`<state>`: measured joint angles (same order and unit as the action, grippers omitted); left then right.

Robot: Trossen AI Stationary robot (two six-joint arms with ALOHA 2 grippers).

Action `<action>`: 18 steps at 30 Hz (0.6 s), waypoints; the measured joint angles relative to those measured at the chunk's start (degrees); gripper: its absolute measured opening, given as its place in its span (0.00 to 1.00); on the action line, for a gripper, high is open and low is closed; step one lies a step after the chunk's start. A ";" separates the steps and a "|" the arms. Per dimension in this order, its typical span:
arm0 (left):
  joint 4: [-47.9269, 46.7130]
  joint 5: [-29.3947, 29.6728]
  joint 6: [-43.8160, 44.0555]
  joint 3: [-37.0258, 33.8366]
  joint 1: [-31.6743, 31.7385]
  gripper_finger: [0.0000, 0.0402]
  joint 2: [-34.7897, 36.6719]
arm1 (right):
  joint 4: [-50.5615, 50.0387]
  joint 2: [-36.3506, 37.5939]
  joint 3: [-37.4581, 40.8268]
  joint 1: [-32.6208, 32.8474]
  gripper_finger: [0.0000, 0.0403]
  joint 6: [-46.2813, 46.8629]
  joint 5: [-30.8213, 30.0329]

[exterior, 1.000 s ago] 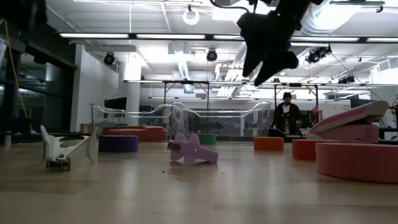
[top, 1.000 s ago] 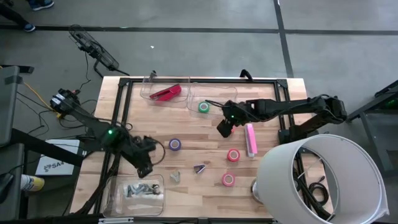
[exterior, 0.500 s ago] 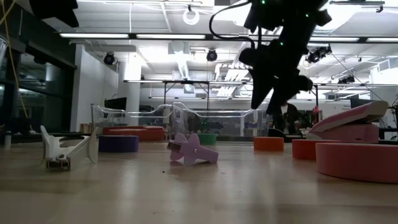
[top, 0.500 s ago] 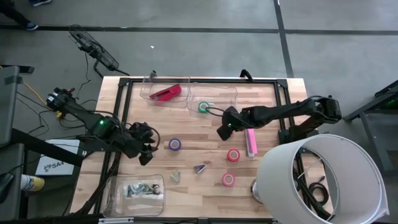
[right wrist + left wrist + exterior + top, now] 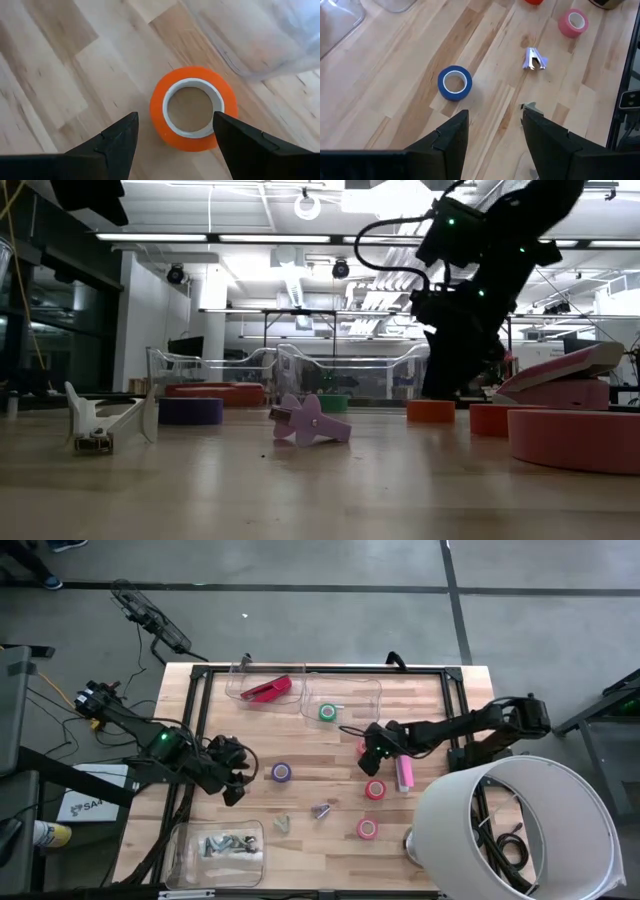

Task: Pick and place Stapler, Stapler remover, tape
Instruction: Put the orange tape into the top right transparent bin

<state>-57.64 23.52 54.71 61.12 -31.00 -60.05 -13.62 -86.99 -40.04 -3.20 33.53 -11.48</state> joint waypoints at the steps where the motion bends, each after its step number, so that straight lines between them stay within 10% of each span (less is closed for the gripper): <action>1: 0.01 -0.15 -0.41 0.00 0.00 0.46 0.00 | 1.33 0.07 0.77 0.00 0.62 -1.59 0.06; 18: -2.72 -0.42 -1.98 0.00 -0.02 0.46 0.00 | 6.75 -0.15 3.26 1.01 0.62 -32.14 6.45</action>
<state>-60.36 23.09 52.73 61.12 -31.03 -60.05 -6.87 -87.13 -36.77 -2.20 1.39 -5.03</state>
